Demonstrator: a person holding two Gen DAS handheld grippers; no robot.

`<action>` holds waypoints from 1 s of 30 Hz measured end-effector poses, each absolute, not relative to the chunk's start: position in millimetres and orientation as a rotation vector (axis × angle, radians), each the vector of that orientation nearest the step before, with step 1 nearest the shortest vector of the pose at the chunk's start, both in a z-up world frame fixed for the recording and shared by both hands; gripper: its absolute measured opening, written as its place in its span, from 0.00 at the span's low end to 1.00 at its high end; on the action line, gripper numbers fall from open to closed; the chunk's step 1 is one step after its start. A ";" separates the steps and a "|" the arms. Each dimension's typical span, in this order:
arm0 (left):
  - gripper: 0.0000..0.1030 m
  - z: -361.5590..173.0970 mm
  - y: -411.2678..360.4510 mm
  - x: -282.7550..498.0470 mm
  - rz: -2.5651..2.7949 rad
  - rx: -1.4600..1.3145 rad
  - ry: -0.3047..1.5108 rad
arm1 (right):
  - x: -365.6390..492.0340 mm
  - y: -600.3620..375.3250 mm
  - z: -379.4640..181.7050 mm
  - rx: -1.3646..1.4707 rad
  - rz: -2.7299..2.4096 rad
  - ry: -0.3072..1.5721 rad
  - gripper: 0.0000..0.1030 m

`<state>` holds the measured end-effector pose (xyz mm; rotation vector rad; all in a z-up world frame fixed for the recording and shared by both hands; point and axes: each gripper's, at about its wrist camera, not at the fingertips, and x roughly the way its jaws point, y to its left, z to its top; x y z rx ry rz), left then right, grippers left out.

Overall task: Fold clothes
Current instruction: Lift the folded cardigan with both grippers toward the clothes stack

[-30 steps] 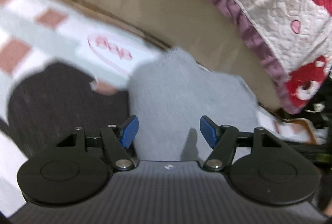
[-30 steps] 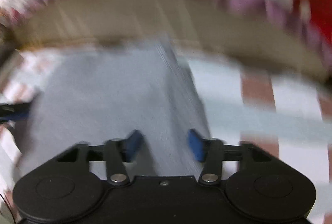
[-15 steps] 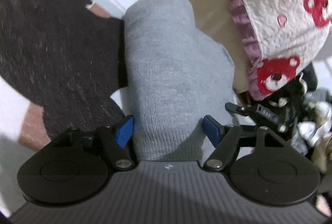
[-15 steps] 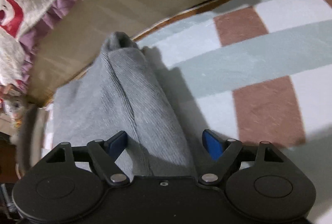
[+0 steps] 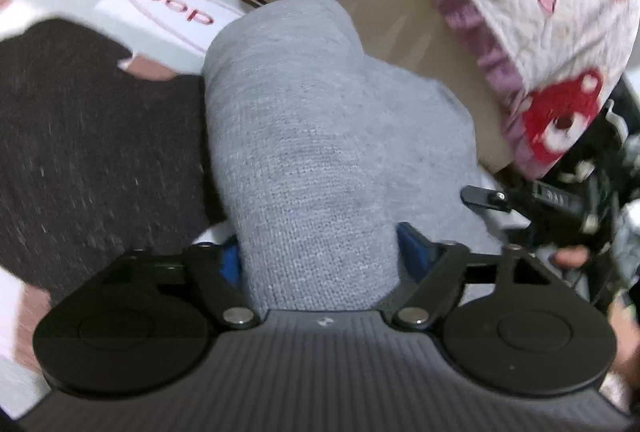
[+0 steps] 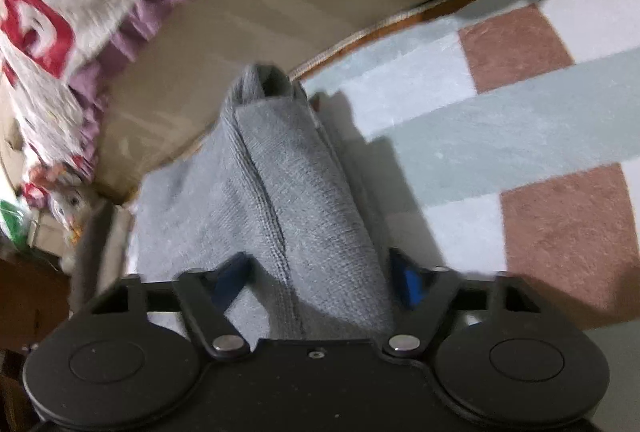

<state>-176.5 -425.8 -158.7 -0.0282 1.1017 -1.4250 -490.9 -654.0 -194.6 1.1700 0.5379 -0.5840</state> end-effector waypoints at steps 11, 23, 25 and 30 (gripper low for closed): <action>0.47 -91.4 -400.9 -171.5 -1.439 0.139 0.860 | -445.1 -589.0 -135.5 1.130 -0.510 0.462 0.36; 0.53 -138.6 -360.9 -100.0 -1.295 0.139 1.158 | -395.0 -577.8 -158.3 1.005 -0.475 0.673 0.45; 0.55 -136.2 -364.2 -102.6 -1.291 0.153 1.151 | -396.4 -579.7 -163.9 1.000 -0.492 0.691 0.50; 0.65 -155.6 -362.4 -83.4 -1.323 0.022 1.241 | -393.7 -587.8 -183.9 1.034 -0.427 0.711 0.55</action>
